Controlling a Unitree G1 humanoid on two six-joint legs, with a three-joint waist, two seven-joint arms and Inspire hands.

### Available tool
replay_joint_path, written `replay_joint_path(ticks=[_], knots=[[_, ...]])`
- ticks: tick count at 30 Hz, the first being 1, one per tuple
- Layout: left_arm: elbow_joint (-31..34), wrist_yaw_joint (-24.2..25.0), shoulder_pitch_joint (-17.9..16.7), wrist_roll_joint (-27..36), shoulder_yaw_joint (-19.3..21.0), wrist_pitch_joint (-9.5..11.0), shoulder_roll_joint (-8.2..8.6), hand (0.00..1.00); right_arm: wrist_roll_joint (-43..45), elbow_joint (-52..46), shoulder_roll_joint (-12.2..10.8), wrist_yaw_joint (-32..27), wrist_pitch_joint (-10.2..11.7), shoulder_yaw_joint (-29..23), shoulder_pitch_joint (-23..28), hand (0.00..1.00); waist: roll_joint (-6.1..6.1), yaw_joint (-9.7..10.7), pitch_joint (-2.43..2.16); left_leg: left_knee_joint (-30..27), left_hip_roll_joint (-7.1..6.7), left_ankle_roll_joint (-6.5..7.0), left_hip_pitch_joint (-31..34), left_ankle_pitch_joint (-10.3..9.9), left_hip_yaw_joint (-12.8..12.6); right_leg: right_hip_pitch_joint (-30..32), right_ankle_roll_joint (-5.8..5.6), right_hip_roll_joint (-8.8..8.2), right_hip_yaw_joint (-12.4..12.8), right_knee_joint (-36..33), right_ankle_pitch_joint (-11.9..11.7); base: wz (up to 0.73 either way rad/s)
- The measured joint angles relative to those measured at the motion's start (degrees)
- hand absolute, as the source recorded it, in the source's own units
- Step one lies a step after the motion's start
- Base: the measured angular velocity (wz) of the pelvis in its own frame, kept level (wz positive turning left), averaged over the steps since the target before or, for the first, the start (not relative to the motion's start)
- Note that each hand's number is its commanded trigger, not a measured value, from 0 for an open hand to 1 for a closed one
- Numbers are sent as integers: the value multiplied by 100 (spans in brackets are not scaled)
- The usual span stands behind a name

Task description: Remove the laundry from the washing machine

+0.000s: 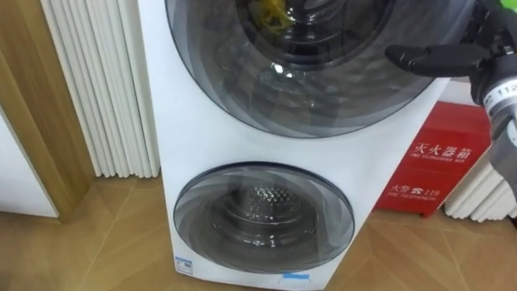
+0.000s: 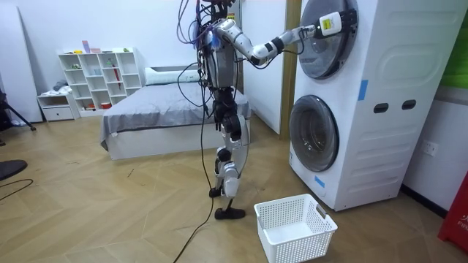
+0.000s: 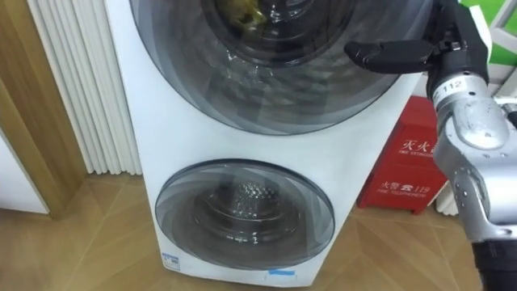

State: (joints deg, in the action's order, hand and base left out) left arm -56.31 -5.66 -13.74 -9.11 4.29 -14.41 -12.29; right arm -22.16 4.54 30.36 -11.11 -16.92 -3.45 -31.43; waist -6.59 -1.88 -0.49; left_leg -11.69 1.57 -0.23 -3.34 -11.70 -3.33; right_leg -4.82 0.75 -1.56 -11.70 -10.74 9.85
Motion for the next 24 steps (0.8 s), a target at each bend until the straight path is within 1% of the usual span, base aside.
replay_joint_path(ticks=[2,4,5,7,8,9,11,15,17,18,20,21,22,23,24], knots=[[0,-46,-25,-2,-11,-3,7,0,4,-120,-102,-39,75,-15,155,0,3,-2,-13,4,4,0,-35,0,-11,-31,0,4,16,0,0,-3],[-3,-53,-27,-3,-11,-19,6,0,-6,-126,-136,-50,137,-6,229,0,6,-12,-12,4,5,0,-47,0,-20,-41,1,4,20,0,-1,-2],[-16,-65,-35,0,-11,-27,6,0,-12,-126,-162,-67,192,-5,310,0,8,-28,-10,8,5,0,-80,0,-22,-68,1,3,23,-1,-1,0],[-33,-130,-78,3,-22,-33,7,0,-18,-128,-216,-61,207,17,398,0,18,-35,-5,39,8,-1,-145,-2,-40,-111,1,5,37,-2,-1,-2],[-50,-156,-79,3,-21,-38,3,0,-5,-135,-218,-50,217,39,448,0,39,-35,10,48,8,-2,-148,-3,-43,-114,4,6,42,-4,-3,-3],[-64,-156,-79,6,-21,-38,0,0,3,-138,-224,-50,235,53,477,0,42,-34,13,63,8,-3,-144,-4,-46,-114,6,6,44,-4,-4,0],[-148,-150,-105,8,-26,-33,-1,0,119,-259,-330,-38,323,47,688,0,43,-35,13,56,9,-4,-141,-5,-54,-111,13,8,56,-9,-9,-2],[-184,-132,-166,19,-24,-31,6,0,254,-639,-358,5,429,31,1117,0,46,-18,18,41,12,-6,-119,-9,-82,-100,14,10,68,-9,-9,-1],[-296,-147,-141,224,-50,35,-4,0,220,-983,-433,47,499,-32,1424,0,57,-5,23,37,34,-7,-128,-15,-144,-88,20,24,114,-9,-13,-8],[-352,-146,-131,332,-83,71,-14,0,193,-1083,-454,51,526,-34,1502,0,61,3,25,35,40,-10,-128,-18,-156,-82,23,33,137,-9,-17,-15],[-410,-144,-133,593,-124,134,-20,0,67,-1447,-562,104,657,-29,1820,0,72,37,30,29,83,-30,-129,-40,-209,-63,36,69,180,-6,-37,-14],[-424,-144,-135,644,-123,162,-20,0,-9,-1540,-561,110,689,-31,1905,0,75,42,31,31,86,-32,-130,-41,-210,-61,36,71,180,-6,-37,-6],[-437,-144,-135,723,-121,221,-16,0,-45,-1719,-561,126,708,-36,2051,0,95,51,26,33,91,-36,-129,-44,-214,-51,37,77,193,-7,-37,-6],[-432,-144,-129,735,-119,279,-13,0,-44,-1877,-561,144,708,-34,2150,0,120,53,12,43,96,-38,-128,-45,-240,-31,39,80,217,-11,-38,-8],[-432,-144,-129,734,-119,312,-13,0,-44,-1933,-561,166,708,-27,2170,0,127,66,7,44,97,-38,-128,-45,-252,-25,40,80,225,-12,-39,-8]])
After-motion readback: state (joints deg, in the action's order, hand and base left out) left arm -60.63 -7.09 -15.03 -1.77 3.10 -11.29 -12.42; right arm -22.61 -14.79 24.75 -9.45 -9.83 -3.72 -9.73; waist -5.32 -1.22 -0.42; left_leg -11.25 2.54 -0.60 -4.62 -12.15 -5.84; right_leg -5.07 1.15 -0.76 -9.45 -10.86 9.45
